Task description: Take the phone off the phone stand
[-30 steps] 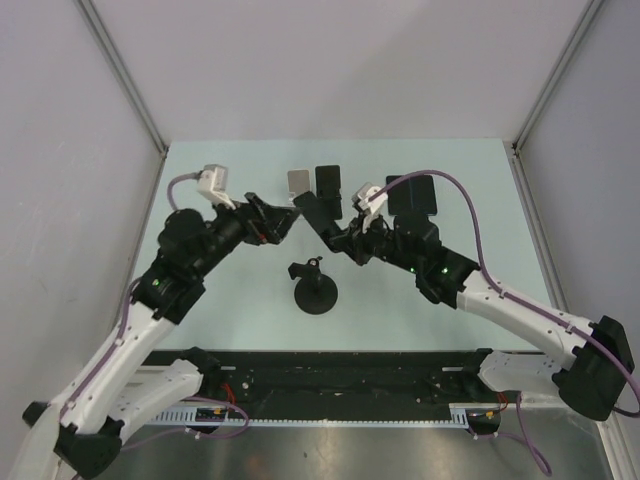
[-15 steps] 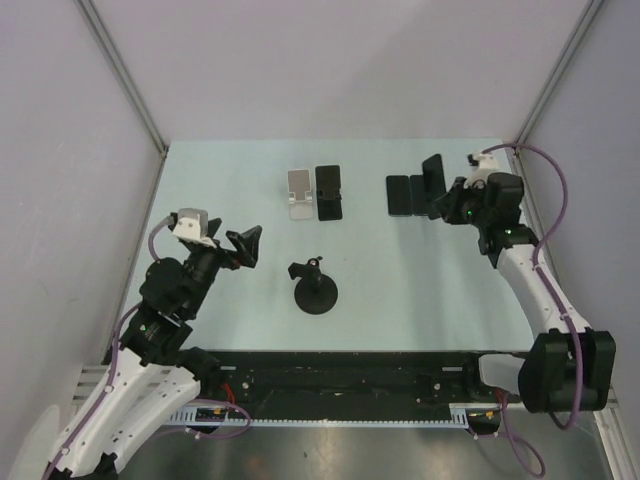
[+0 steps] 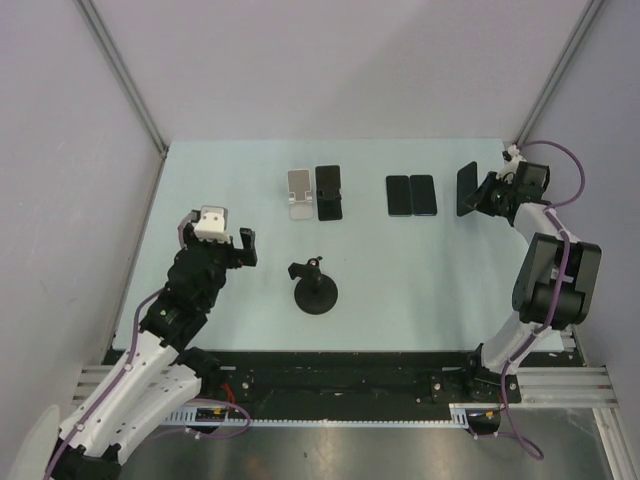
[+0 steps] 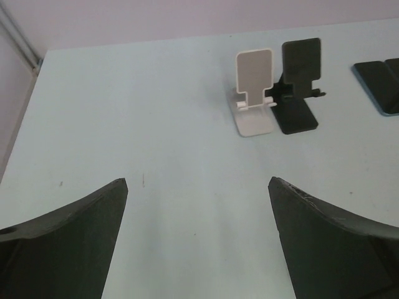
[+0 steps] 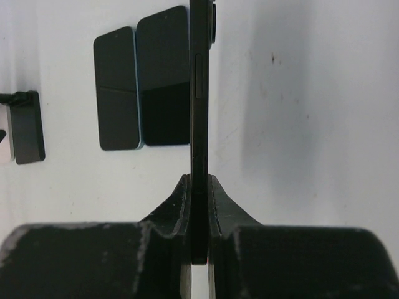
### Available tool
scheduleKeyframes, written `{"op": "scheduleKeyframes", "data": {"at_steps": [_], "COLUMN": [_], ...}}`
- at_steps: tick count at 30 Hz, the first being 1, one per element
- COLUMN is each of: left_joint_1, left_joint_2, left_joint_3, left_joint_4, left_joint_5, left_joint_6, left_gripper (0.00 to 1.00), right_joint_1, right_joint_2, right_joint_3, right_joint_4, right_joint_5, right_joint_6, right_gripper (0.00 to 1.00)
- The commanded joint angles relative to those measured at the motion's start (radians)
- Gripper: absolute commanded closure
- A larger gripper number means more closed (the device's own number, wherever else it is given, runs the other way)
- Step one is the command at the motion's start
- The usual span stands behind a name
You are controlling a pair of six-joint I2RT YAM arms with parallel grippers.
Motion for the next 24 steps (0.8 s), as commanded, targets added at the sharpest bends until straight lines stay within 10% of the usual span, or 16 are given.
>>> {"op": "scheduleKeyframes", "data": {"at_steps": [1,24], "left_joint_1": [0.048,0.029], "left_joint_2": [0.006,0.045], "left_joint_3": [-0.007,-0.018], "left_joint_4": [0.02,0.04], "left_joint_5": [-0.082,-0.052], "left_joint_6": [0.028,0.019], "left_gripper": [0.0,0.0], "right_joint_1": [-0.026,-0.026], "right_joint_2": [0.122,0.563], "right_joint_3": [0.147,0.383], "right_joint_4": [0.036,0.032], "right_joint_5": [-0.119,-0.326], "right_joint_6": [-0.043,0.028], "right_gripper": [1.0,1.0]}}
